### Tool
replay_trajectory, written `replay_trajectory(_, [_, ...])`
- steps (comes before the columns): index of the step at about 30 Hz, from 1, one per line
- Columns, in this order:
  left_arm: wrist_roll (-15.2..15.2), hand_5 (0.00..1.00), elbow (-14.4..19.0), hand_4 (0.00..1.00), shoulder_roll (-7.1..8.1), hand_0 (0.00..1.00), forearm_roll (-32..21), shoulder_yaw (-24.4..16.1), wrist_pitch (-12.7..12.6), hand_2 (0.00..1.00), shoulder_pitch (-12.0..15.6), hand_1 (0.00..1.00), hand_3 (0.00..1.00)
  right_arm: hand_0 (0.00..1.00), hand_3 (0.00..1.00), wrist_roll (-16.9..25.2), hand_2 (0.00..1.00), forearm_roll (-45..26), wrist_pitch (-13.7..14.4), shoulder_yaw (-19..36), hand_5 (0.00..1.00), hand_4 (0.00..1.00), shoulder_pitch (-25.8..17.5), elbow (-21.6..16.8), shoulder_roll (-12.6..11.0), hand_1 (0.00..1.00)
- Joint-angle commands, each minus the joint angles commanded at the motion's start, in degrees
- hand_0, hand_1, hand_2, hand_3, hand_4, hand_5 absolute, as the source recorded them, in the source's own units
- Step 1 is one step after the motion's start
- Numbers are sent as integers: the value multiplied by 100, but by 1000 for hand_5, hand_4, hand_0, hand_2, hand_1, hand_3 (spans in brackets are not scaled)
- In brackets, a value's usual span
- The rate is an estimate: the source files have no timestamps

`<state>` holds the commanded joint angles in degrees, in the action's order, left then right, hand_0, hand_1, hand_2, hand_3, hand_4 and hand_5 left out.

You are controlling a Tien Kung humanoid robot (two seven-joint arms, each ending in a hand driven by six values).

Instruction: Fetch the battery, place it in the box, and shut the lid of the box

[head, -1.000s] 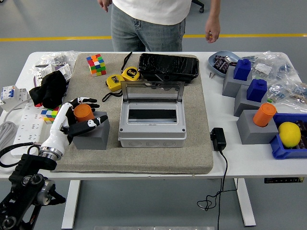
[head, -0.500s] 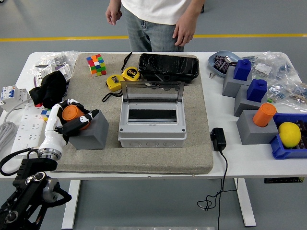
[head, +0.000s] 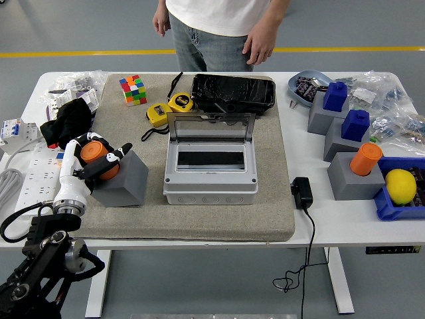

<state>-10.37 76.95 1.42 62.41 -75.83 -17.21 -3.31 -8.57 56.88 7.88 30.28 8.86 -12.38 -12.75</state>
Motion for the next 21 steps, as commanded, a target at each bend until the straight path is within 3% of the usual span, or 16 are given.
replay_trajectory(16, [-69, 2, 231, 998, -2, 102, -202, 91, -190, 131, -60, 94, 126, 705, 729, -4, 671, -2, -4, 11, 936, 998, 14, -1, 3, 646])
replay_trajectory(21, [-155, 2, 403, 998, 13, 102, -139, 139, -432, 131, -69, 94, 126, 705, 729, -3, 671, -10, -2, 4, 936, 998, 12, 1, 0, 646])
